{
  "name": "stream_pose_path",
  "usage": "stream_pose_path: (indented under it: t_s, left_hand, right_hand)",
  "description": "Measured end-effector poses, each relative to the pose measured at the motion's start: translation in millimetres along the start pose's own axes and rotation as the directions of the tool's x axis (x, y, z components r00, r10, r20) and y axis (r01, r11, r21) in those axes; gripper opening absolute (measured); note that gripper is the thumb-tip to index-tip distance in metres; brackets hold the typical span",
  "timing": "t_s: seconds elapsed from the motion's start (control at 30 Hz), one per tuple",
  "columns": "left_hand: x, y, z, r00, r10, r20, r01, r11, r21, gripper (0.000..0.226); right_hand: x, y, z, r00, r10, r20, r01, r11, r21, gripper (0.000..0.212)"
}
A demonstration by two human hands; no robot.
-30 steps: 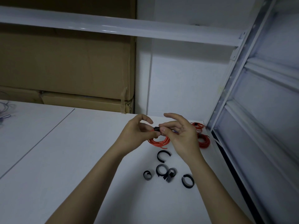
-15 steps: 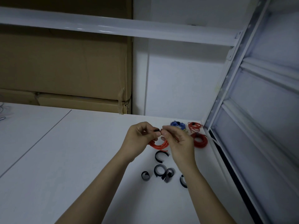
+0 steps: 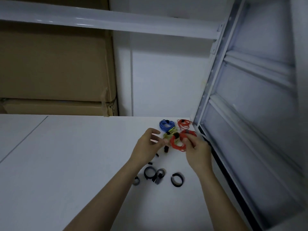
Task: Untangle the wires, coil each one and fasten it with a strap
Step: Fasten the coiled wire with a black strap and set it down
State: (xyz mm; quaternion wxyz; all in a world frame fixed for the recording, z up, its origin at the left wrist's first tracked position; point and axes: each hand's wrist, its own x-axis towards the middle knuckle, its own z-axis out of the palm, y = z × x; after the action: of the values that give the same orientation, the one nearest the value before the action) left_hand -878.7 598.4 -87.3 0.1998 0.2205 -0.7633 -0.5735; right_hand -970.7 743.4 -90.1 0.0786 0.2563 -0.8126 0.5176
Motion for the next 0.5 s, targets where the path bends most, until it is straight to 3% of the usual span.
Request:
stream_pose_path:
  t_s: [0.07,0.17,0.3,0.4,0.5]
  left_hand:
    - [5,-5,-1,0.999,-0.007,-0.05,0.013,0.994,0.108,0.027]
    - [9,-12,-3,0.996,0.0,-0.084,0.019,0.974,0.228,0.02]
    - [10,-17,-7,0.996,0.03,-0.087,-0.001,0.949,0.316,0.013]
    - [10,-20,-10,0.995,0.035,-0.093,-0.004,0.948,0.318,0.009]
    - [11,-22,-12,0.994,0.04,-0.098,-0.007,0.95,0.314,0.008]
  right_hand:
    - [14,24,-15,0.997,0.059,-0.045,-0.065,0.988,-0.14,0.02]
    - [26,55,-18,0.987,0.158,0.004,-0.15,0.945,-0.29,0.017]
    - [20,80,-6,0.969,0.214,0.127,-0.102,0.807,-0.582,0.028]
    - [16,86,-6,0.979,0.195,0.053,-0.133,0.823,-0.553,0.034]
    - [11,87,-5,0.995,0.046,0.085,-0.004,0.898,-0.439,0.039]
